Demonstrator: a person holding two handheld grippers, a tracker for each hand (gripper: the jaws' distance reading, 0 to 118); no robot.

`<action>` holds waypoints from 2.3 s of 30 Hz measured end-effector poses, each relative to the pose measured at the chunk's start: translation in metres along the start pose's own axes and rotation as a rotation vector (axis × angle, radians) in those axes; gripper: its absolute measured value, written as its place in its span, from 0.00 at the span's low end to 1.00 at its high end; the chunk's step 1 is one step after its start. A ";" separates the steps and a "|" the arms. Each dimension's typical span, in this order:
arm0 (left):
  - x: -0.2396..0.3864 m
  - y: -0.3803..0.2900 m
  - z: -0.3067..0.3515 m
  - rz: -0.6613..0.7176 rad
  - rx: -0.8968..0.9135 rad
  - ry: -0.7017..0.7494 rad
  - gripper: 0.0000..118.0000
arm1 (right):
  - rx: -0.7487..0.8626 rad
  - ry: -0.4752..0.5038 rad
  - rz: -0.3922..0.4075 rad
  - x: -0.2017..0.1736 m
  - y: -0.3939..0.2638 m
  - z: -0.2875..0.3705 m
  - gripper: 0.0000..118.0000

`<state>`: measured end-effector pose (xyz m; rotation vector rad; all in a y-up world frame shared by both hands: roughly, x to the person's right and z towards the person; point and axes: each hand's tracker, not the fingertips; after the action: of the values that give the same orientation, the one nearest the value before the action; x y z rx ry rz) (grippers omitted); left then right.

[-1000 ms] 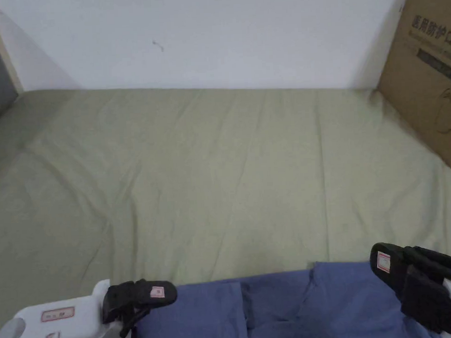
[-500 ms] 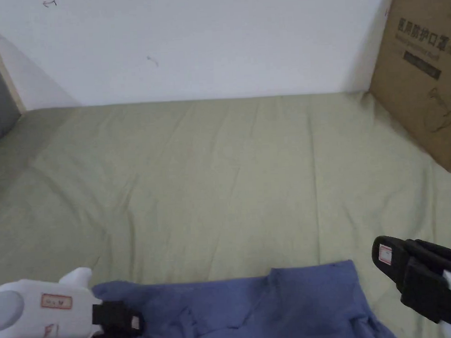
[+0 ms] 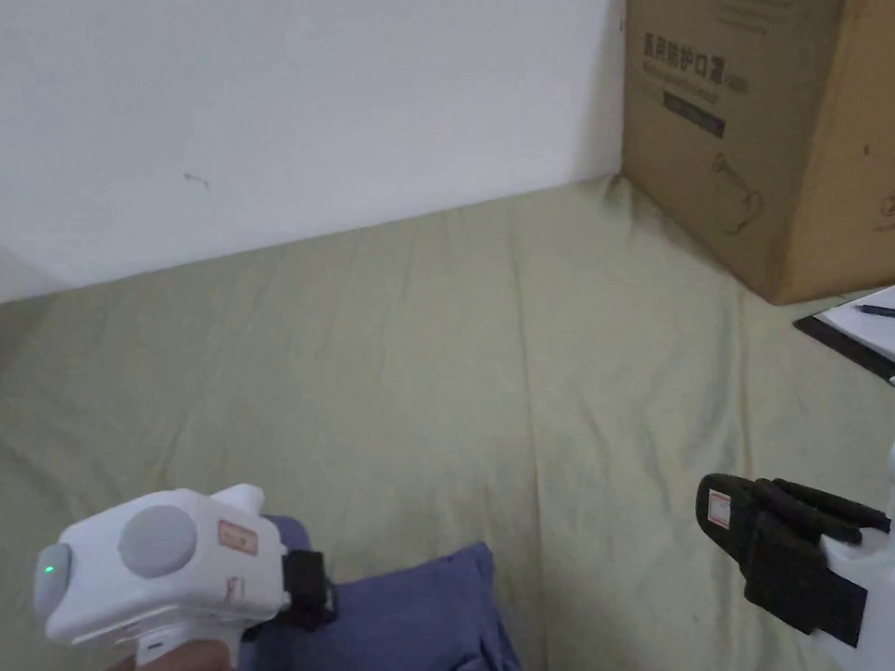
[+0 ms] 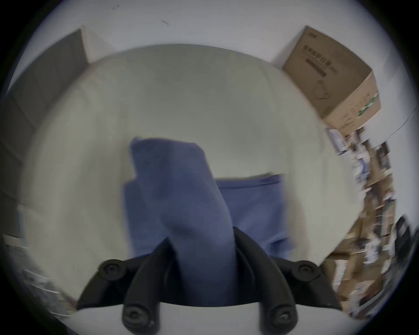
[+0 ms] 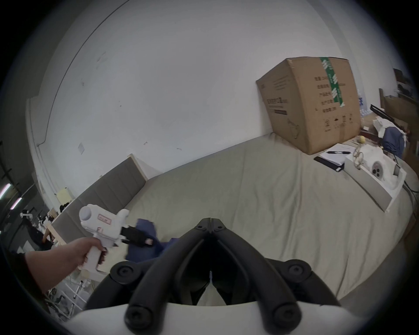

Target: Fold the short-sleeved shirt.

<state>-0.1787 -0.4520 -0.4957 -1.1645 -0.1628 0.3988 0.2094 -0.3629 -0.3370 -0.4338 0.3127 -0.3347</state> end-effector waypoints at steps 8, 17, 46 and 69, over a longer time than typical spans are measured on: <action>0.027 -0.004 -0.007 -0.017 -0.003 -0.145 0.99 | 0.003 -0.044 -0.017 0.015 0.003 0.006 0.00; -0.027 -0.036 0.040 -0.040 0.086 -0.032 0.02 | -0.049 0.001 -0.018 0.002 -0.006 -0.015 0.00; 0.017 -0.121 0.185 -0.249 1.060 0.342 0.00 | 0.364 0.005 0.243 -0.067 0.021 0.030 0.00; -0.086 -0.137 0.145 -0.065 0.827 0.272 0.00 | -0.859 0.033 0.263 -0.074 -0.071 -0.237 0.00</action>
<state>-0.2752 -0.4067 -0.3063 -0.3855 0.1933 0.2070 0.0392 -0.4799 -0.4922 -1.2177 0.5369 0.0716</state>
